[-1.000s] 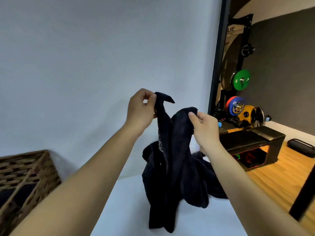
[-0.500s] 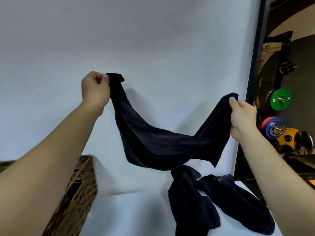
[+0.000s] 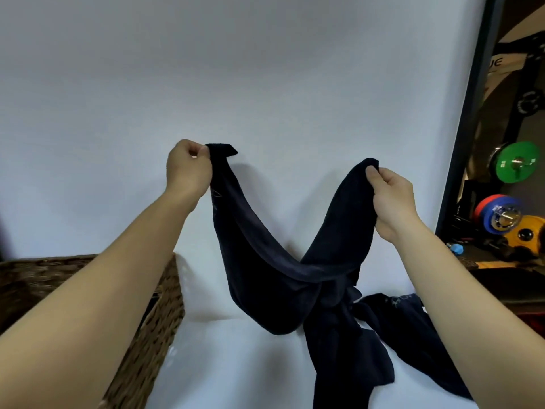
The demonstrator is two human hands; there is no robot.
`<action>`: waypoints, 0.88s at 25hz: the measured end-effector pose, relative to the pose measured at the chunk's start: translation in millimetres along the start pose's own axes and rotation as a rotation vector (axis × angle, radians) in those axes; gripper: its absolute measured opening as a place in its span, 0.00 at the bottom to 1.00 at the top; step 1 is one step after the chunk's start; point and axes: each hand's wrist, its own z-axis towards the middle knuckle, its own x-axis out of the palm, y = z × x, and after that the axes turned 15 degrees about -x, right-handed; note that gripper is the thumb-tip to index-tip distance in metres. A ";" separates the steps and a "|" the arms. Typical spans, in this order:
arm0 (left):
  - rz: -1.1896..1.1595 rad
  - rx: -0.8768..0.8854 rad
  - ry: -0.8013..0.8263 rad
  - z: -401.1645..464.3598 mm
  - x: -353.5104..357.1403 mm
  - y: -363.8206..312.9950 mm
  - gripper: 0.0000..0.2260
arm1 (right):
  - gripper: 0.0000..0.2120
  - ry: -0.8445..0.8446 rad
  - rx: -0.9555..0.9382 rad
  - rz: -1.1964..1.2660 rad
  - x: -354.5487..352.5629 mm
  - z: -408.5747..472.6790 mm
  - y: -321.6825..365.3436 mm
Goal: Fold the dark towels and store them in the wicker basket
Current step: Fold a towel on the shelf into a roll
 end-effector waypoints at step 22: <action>0.316 -0.212 0.387 -138.8 32.3 171.0 0.09 | 0.17 -0.148 0.075 -0.159 31.9 -50.8 -84.4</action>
